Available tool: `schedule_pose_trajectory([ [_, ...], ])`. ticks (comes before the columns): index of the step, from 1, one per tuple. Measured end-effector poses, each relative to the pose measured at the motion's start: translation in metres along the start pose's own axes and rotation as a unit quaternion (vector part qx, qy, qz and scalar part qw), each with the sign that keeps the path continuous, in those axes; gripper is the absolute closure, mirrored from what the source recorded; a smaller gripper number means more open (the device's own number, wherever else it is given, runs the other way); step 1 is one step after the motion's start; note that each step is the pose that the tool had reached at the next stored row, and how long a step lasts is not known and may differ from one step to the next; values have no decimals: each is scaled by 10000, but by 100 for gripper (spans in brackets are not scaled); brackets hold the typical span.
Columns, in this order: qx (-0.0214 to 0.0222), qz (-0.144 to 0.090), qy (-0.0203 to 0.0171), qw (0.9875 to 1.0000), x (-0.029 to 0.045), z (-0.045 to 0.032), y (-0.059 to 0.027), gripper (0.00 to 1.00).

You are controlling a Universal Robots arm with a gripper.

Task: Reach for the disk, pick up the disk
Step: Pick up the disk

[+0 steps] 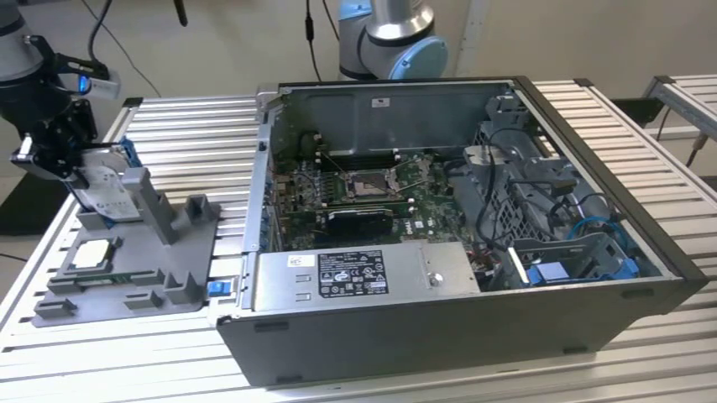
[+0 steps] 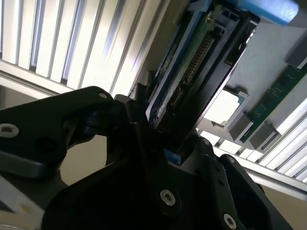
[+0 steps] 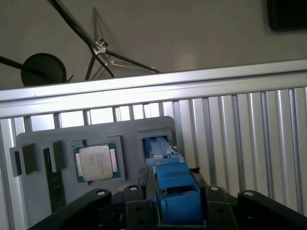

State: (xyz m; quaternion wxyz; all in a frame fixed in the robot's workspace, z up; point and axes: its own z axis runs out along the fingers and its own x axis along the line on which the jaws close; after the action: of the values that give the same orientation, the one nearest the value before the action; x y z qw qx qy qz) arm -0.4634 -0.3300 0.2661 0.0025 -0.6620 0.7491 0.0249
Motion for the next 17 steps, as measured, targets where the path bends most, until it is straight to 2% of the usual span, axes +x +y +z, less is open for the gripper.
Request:
schedule_pose_trajectory([
  [17,0,0,0,10000,0,8,0,100],
])
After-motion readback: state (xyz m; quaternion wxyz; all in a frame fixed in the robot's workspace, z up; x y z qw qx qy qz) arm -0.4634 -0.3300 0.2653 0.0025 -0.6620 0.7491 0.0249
